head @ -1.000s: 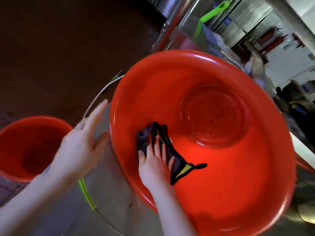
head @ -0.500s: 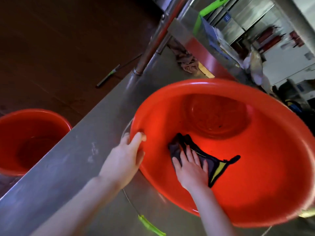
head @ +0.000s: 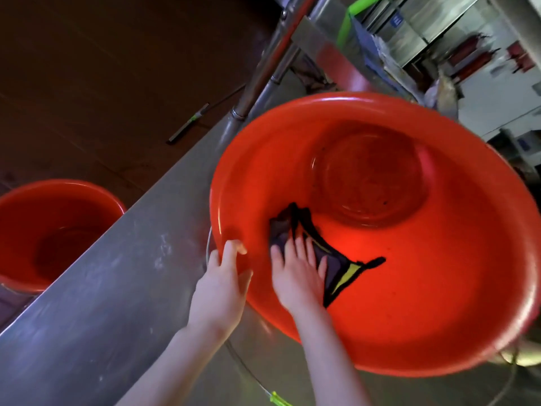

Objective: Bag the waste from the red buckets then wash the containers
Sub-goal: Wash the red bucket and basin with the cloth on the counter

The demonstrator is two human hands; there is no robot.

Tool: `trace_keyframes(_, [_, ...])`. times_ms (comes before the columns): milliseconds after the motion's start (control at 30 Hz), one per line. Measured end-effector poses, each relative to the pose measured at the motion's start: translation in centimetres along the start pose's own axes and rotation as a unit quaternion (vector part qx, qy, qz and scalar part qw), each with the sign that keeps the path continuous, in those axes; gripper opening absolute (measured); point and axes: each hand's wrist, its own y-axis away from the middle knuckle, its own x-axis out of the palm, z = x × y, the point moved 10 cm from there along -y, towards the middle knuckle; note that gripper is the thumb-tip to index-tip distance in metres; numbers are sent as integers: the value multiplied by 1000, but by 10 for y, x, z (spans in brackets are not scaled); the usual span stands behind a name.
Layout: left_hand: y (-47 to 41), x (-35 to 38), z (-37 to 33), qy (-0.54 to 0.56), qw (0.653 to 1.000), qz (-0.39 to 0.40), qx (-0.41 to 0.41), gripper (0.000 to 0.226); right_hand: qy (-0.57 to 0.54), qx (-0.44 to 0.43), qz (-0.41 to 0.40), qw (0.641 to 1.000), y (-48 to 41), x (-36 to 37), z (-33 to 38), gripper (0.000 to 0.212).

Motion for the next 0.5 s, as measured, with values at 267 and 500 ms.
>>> trace_keyframes(267, [2, 4, -2, -31, 999, 21, 13, 29, -44, 54, 2, 998, -20, 2, -20, 59])
trace_keyframes(500, [1, 5, 1, 0, 1000, 2, 16, 32, -117, 120, 22, 986, -76, -13, -21, 58])
